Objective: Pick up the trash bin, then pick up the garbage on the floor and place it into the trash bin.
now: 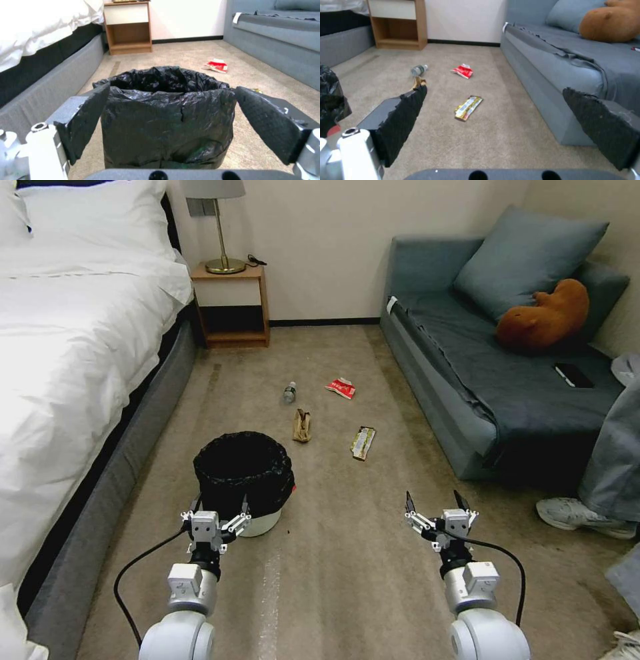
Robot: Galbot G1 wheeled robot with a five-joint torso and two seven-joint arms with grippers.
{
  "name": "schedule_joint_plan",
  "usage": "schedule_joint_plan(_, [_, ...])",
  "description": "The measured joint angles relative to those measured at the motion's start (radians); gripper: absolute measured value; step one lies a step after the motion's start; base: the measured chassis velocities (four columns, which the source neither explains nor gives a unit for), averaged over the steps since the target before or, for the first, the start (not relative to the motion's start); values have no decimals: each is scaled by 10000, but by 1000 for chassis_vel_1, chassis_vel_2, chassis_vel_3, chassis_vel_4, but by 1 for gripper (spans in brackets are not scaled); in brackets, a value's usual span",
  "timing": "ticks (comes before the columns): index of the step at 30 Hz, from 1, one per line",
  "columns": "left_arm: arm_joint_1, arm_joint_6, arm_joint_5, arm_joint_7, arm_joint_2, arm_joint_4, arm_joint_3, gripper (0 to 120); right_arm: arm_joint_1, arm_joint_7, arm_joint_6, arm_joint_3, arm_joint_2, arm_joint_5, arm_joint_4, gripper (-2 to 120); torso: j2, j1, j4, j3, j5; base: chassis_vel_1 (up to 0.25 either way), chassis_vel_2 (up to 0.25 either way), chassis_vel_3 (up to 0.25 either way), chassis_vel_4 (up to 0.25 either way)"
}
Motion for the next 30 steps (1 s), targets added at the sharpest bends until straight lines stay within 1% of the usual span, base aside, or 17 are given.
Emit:
schedule_joint_plan(24, [-23, 58, -50, -10, 18, 0, -35, 100, 24, 1, -18, -8, -24, 37, 0, 100, 0, 0, 0, 0, 0, 0, 0, 0, 0])
schedule_joint_plan(25, [-163, 466, -304, -107, 128, -60, -238, 100, 157, 67, -240, -75, -177, 266, -14, 100, 0, 0, -2, 0, -1, 0, 0, 0, 0])
schedule_joint_plan(26, [-163, 466, -304, -107, 128, -60, -238, 100, 157, 67, -240, -75, -177, 266, -14, 100, 0, 0, -2, 0, -1, 0, 0, 0, 0])
schedule_joint_plan(27, [-225, 629, -406, -153, 176, -93, -326, 100, 245, 115, -382, -110, -273, 400, -21, 100, 0, 0, -2, 0, 0, 0, 0, 0, 0])
schedule_joint_plan(28, [-369, 1019, -642, -248, 286, -167, -514, 100, 494, 242, -773, -236, -541, 795, -43, 100, 0, 0, 0, 0, 0, 0, 0, 0, 0])
schedule_joint_plan(29, [-369, 1019, -642, -248, 286, -167, -514, 100, 494, 242, -773, -236, -541, 795, -43, 100, 0, 0, 0, 0, 0, 0, 0, 0, 0])
schedule_joint_plan(30, [-533, 1503, -937, -368, 413, -245, -750, 100, 777, 401, -1237, -379, -848, 1255, -69, 100, 0, 0, 1, 0, 0, 0, 0, 0, 0])
